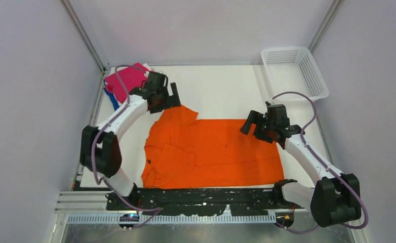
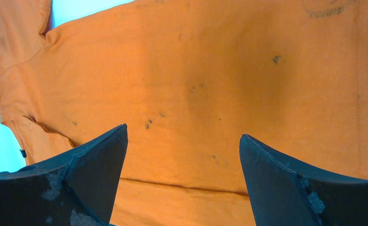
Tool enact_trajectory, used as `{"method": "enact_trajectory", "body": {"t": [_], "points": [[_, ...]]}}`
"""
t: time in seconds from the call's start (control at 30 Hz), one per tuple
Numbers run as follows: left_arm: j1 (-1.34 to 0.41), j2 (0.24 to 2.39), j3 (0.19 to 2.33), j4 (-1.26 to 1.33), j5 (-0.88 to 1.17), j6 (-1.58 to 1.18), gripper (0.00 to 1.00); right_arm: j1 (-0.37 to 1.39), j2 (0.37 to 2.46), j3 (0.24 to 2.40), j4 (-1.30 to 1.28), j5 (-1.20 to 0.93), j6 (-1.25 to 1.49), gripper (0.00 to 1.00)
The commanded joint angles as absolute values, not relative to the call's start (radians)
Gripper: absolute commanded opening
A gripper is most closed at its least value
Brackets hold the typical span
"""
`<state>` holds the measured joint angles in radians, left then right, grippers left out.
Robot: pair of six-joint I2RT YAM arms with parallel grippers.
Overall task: Fold and stack the t-shirts
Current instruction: Grab the side of the flattened tshirt furthest away from the robot with both arms
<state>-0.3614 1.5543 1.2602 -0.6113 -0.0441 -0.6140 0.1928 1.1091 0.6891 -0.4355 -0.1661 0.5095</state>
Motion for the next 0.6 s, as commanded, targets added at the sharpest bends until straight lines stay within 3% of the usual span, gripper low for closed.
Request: {"method": "enact_trajectory", "body": {"t": [0.0, 0.23, 0.37, 0.57], "points": [[-0.29, 1.789, 1.472, -0.585, 0.044, -0.486, 0.99, 0.177, 1.132, 0.72, -0.355, -0.221, 0.456, 0.95], [-0.242, 2.187, 1.949, -0.736, 0.067, -0.423, 0.99, 0.164, 1.186, 0.724, -0.328, -0.242, 0.424, 0.96], [-0.236, 2.335, 2.121, -0.809, 0.122, -0.421, 0.99, 0.158, 1.207, 0.725, -0.314, -0.26, 0.423, 0.95], [-0.235, 2.374, 2.094, -0.837, 0.172, -0.44, 0.99, 0.153, 1.193, 0.723, -0.313, -0.276, 0.419, 0.95]]}}
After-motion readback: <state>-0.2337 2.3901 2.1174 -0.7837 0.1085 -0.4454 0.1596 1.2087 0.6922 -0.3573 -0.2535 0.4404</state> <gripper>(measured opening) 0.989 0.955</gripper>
